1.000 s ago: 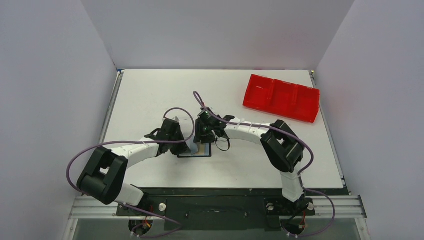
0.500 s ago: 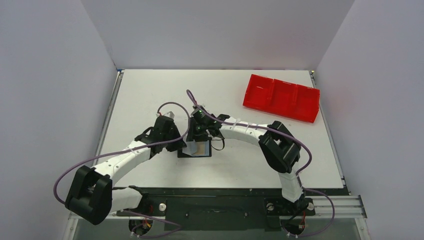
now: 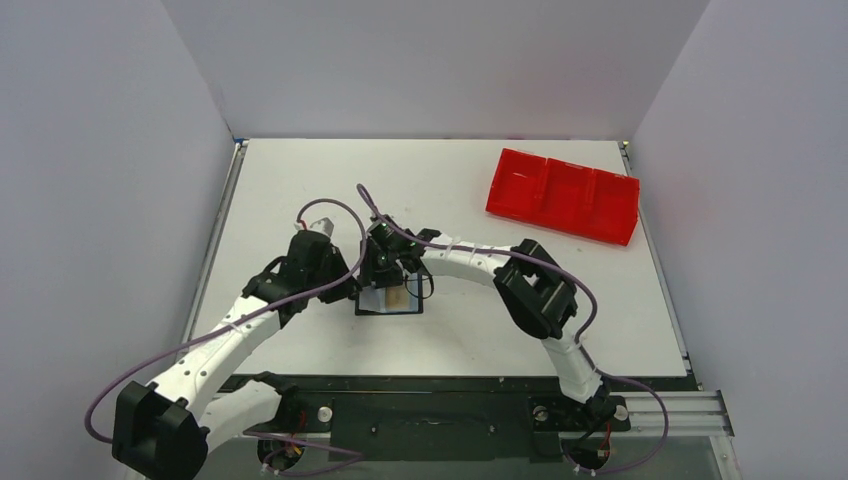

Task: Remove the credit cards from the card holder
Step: Remove the credit card from the card holder.

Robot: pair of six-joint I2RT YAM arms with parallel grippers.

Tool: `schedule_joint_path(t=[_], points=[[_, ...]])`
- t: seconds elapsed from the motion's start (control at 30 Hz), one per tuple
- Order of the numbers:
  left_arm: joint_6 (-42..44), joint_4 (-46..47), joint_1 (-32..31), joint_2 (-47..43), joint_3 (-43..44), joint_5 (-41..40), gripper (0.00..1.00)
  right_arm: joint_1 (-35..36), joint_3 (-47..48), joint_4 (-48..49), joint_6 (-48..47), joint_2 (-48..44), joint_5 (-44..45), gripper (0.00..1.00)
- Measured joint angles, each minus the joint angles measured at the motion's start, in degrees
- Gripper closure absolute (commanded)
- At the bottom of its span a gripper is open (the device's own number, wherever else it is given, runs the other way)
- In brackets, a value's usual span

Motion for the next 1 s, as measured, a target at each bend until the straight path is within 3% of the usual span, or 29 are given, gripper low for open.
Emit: schedule_joint_path(t=[0.33,1.0], points=[[0.81,-2.95,0.55,-1.53,1.2,0.81,0.95,0.42,3.58,0.11,1.53,3.67,-1.73,0.36],[-0.11,6.03,0.76,13.14,2.95,8.26,0.95,-5.35,-5.53,4.42,4.7,-3.63,-1.16,0.35]])
